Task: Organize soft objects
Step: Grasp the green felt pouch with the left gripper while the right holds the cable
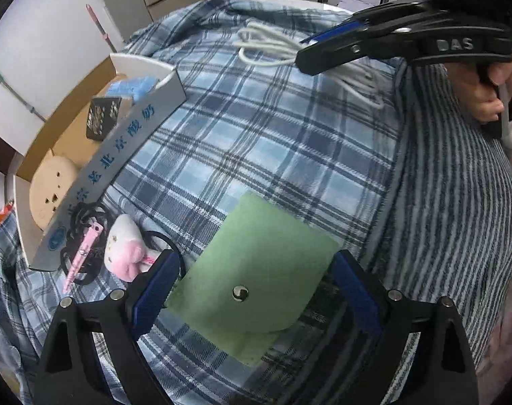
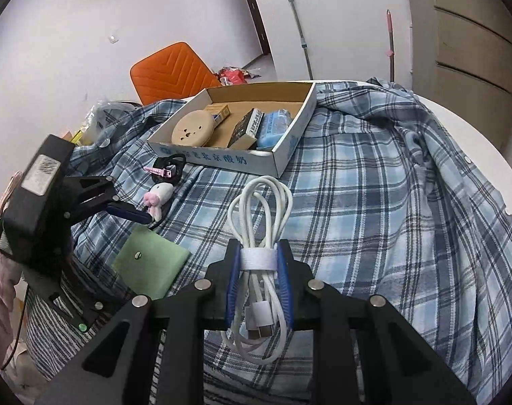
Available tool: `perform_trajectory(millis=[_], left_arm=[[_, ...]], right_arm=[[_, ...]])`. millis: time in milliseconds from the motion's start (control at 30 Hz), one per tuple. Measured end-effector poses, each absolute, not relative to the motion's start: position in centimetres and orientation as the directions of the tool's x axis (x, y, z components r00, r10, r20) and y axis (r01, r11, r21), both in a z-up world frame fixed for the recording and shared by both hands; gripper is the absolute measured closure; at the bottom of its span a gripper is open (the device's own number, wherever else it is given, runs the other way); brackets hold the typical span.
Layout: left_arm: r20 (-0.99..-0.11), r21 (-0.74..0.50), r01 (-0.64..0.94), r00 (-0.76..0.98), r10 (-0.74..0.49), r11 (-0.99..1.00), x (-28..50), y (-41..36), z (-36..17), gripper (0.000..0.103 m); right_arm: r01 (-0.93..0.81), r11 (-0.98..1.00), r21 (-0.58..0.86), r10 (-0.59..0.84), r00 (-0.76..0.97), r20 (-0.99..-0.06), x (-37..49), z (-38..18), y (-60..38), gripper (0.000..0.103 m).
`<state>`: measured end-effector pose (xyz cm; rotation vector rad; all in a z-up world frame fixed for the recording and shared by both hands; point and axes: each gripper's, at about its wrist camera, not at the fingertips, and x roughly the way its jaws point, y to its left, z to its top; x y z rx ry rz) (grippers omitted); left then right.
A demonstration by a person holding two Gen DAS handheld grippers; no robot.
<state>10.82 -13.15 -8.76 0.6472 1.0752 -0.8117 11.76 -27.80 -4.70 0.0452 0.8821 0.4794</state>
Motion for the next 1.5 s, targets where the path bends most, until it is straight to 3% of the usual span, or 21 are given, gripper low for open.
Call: perform_trajectory(millis=[333,500,700,1000,1067,1433,1500], left_arm=[[-0.913,0.024,0.77,0.276,-0.299,0.638,13.9,-13.4,-8.7,0.009],[-0.9,-0.05,0.773,0.239,-0.365,0.632,13.3,-12.8,-7.3,0.014],[-0.933,0.039,0.873,0.206,-0.296,0.487,11.8,-14.3,-8.0,0.014],[-0.924,-0.067,0.828,0.159,-0.348,0.557,15.5,-13.1,-8.2,0.015],[-0.924,-0.088,0.83,0.138,-0.356,0.551,15.0,-13.1,-8.3,0.022],[-0.939,-0.037,0.874,0.135,-0.315,0.485,12.8,-14.2,-8.5,0.022],[-0.938,-0.041,0.871,0.136,-0.32,0.489,12.8,-14.2,-8.4,0.026]], right_arm=[[-0.381,0.891,0.247,0.432,0.545,-0.719,11.9,-5.0,-27.9,0.082],[-0.381,0.893,0.24,0.428,0.553,-0.715,11.8,-4.9,-27.9,0.082],[-0.388,0.889,0.244,0.435,0.545,-0.717,11.9,-5.1,-27.8,0.082],[-0.393,0.89,0.232,0.429,0.549,-0.717,11.6,-5.1,-27.5,0.082],[-0.397,0.888,0.232,0.432,0.545,-0.719,11.6,-5.1,-27.5,0.082],[-0.411,0.884,0.222,0.433,0.542,-0.72,11.6,-4.9,-27.2,0.082],[-0.411,0.885,0.22,0.431,0.543,-0.721,11.6,-4.9,-27.2,0.082]])
